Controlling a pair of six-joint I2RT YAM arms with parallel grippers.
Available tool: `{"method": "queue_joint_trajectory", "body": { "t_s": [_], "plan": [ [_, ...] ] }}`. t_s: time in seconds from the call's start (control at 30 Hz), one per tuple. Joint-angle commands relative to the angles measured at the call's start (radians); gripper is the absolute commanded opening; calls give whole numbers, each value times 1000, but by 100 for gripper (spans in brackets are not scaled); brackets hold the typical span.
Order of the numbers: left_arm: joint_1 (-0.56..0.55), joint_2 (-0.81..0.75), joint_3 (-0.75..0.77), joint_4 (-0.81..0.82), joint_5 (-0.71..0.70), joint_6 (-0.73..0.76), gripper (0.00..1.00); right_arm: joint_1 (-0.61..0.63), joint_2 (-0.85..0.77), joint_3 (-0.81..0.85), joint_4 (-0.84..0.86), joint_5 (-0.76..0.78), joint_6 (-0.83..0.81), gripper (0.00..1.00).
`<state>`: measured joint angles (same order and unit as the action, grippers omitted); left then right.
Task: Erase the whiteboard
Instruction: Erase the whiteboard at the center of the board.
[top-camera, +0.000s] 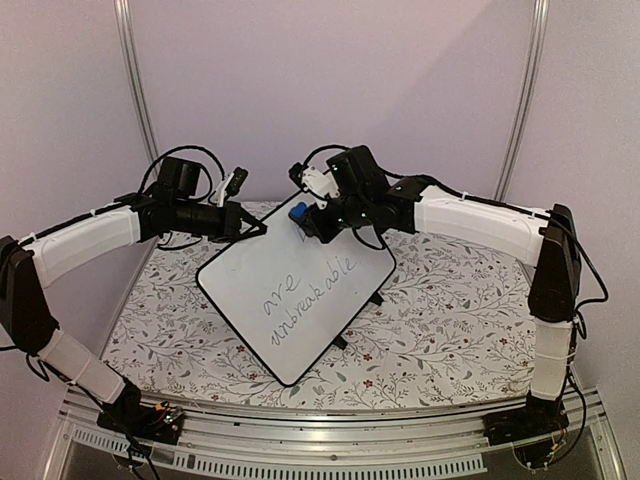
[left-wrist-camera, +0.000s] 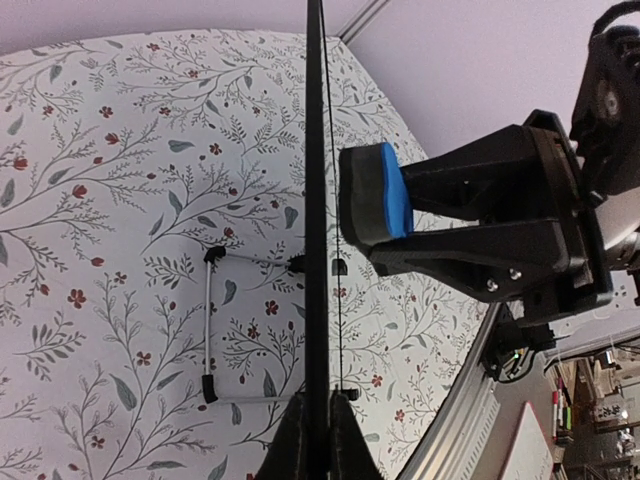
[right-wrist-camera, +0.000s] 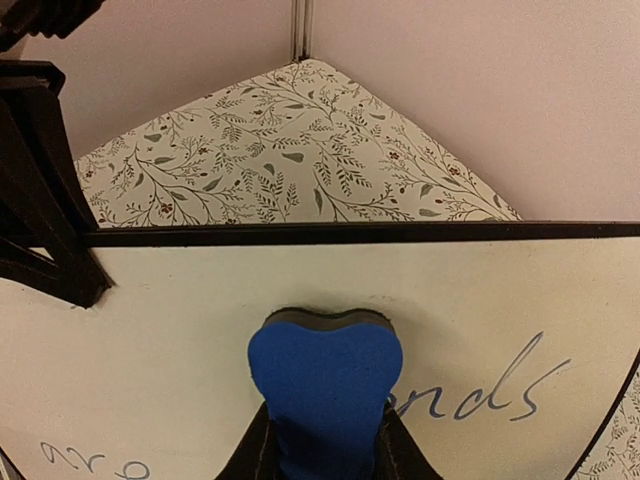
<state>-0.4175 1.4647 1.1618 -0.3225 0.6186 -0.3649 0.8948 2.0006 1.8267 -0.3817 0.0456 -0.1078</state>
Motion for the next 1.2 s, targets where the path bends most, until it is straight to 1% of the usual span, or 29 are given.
{"method": "queue_joint_trajectory", "body": {
  "t_s": [0.0,0.47,1.17],
  "plan": [
    [-4,-14,-19,33,-19,57,0,7,21,42,8,-13,-4,19],
    [0,-8,-22,38,-14,54,0,7,77,63,1,3,-5,19],
    [8,-9,-25,43,-7,51,0,8,33,-65,5,-4,3,19]
  ]
}}
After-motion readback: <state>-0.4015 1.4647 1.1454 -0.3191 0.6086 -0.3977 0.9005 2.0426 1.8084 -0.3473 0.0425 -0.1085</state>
